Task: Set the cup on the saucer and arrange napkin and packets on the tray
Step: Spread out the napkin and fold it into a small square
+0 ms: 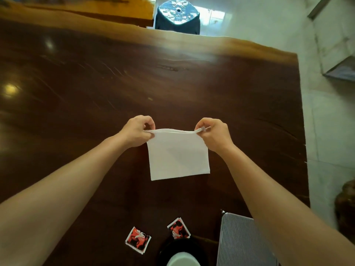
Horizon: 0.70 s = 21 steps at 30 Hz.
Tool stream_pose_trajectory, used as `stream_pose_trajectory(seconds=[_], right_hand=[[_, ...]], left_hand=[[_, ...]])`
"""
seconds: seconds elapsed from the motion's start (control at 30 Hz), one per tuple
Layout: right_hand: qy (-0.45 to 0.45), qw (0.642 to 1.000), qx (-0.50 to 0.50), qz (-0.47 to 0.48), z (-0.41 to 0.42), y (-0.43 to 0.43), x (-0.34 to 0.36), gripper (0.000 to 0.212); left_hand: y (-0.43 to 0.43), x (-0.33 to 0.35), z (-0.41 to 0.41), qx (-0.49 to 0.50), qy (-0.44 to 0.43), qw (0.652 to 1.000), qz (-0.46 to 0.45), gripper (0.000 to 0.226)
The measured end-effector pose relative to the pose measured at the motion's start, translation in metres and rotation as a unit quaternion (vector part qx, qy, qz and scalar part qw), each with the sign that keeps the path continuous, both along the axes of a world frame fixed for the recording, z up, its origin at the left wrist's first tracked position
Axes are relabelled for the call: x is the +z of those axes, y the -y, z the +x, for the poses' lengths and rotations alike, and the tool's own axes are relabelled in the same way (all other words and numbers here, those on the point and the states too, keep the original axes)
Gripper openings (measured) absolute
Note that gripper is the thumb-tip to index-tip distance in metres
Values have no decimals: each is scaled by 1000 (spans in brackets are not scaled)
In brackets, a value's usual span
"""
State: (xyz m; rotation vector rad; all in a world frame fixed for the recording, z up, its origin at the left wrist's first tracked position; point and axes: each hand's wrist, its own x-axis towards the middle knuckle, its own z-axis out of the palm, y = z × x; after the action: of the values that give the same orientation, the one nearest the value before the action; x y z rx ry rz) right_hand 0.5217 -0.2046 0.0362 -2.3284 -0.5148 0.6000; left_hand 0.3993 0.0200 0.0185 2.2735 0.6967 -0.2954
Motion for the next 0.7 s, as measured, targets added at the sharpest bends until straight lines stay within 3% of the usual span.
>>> stream_pose_trajectory(seconds=[0.1, 0.27, 0.37, 0.5, 0.6, 0.7], right_hand=[[-28, 1000, -3, 13, -6, 19, 8, 33], [25, 999, 26, -41, -28, 55, 4, 32], [64, 990, 83, -94, -49, 82, -10, 39], [67, 966, 159, -192, -80, 105, -31, 60], [49, 975, 108, -186, -92, 107, -39, 61], [98, 976, 102, -165, -99, 99, -47, 50]], left_hand=[[17, 7, -10, -34, -26, 998, -47, 58], [51, 8, -36, -150, -8, 983, 107, 21], [76, -9, -64, -229, 17, 956, 184, 26], [96, -35, -93, -297, -49, 935, 186, 54], [101, -45, -102, -253, -23, 956, 147, 58], [97, -52, -99, -178, 31, 968, 175, 62]])
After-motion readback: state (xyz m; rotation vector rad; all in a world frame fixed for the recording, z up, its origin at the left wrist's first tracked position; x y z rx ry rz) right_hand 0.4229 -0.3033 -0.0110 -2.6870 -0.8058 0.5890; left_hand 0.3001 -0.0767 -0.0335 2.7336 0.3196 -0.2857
